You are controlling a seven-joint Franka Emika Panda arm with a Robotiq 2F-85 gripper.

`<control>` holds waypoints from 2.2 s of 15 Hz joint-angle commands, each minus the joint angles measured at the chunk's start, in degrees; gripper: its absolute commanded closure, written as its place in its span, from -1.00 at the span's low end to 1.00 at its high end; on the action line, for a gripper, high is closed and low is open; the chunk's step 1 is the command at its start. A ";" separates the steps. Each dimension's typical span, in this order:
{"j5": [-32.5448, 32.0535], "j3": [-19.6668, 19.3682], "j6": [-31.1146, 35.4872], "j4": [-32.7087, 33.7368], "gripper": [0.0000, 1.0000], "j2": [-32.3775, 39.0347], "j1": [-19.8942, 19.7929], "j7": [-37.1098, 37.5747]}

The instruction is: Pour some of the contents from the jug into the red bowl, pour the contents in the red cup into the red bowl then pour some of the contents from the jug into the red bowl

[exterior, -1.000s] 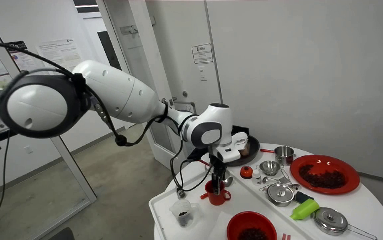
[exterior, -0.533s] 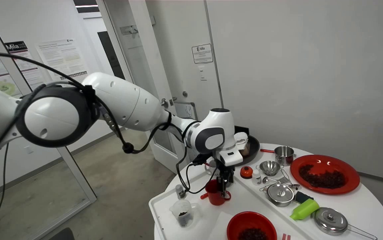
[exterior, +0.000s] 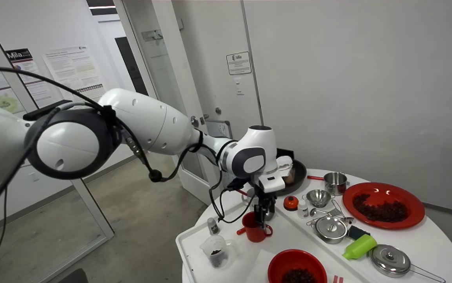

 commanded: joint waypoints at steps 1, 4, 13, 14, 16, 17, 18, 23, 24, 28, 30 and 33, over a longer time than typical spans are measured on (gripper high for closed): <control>-0.20 0.70 -0.75 1.58 -1.00 1.45 -0.83 -0.16; -0.42 0.62 0.26 2.73 -1.00 3.03 -0.72 -0.19; -0.36 1.13 3.11 5.83 -0.38 6.89 -1.09 -1.44; -0.38 1.22 3.26 6.29 -0.25 7.26 -1.11 -1.67; -0.35 1.40 3.24 7.13 0.06 7.85 -1.16 -2.05; -0.28 1.54 3.19 7.55 0.24 8.11 -1.24 -2.34; -0.22 1.70 3.13 7.96 0.37 8.35 -1.32 -2.70; 0.02 2.49 2.75 9.75 0.86 9.18 -1.61 -4.11; 0.07 2.67 2.54 10.00 0.31 9.25 -1.69 -4.35; -0.03 3.21 0.69 11.25 0.02 10.01 -1.84 -5.69; -0.04 3.38 -0.73 11.86 -0.28 10.50 -1.75 -6.05; 0.03 3.70 -2.20 12.92 -0.69 11.21 -1.69 -6.43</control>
